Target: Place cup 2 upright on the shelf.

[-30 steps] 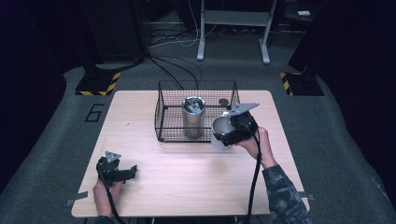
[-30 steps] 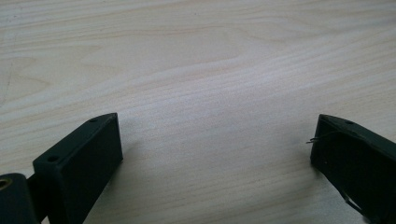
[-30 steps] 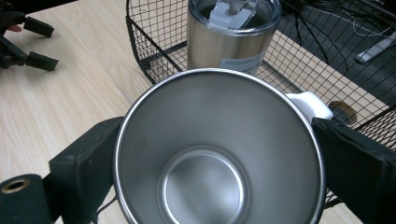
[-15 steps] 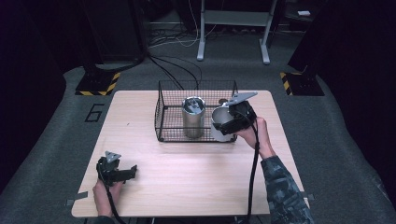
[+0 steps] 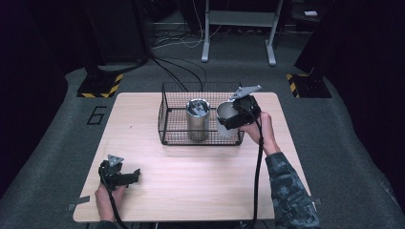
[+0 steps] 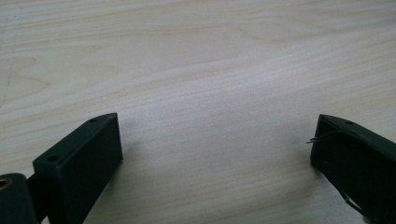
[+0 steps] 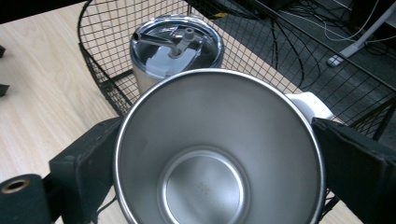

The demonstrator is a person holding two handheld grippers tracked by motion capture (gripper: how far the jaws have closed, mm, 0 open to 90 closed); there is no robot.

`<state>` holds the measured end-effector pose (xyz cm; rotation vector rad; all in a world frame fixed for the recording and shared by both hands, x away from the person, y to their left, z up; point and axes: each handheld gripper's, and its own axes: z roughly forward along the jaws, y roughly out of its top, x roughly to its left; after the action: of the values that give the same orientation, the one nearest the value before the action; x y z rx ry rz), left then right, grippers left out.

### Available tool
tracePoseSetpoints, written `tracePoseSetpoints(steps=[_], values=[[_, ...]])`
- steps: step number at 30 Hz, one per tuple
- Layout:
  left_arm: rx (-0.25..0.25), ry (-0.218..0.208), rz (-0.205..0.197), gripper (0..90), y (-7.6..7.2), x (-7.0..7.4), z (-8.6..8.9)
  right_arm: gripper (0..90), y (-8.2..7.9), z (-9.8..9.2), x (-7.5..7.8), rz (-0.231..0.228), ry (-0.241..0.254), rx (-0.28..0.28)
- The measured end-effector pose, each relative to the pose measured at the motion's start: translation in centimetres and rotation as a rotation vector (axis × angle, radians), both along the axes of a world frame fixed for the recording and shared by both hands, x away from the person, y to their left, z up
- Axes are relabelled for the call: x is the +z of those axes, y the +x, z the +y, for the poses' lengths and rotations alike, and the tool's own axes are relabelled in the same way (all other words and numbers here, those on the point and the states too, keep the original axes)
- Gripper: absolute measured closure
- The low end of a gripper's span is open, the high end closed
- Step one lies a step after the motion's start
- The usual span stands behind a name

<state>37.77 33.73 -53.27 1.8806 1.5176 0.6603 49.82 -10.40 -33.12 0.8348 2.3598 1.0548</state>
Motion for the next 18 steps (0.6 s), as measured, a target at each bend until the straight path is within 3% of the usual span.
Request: tracePoseSetpoints(steps=[12,18], values=[[0.0,-0.001,0.0,2.2,0.0,0.0,0.0,5.9,2.1,0.1,0.1,-0.011,-0.004,-0.03],[-0.001,0.0,0.0,2.1,0.0,0.0,0.0,5.9,3.1,0.4,-0.1,0.007,-0.005,-0.037]])
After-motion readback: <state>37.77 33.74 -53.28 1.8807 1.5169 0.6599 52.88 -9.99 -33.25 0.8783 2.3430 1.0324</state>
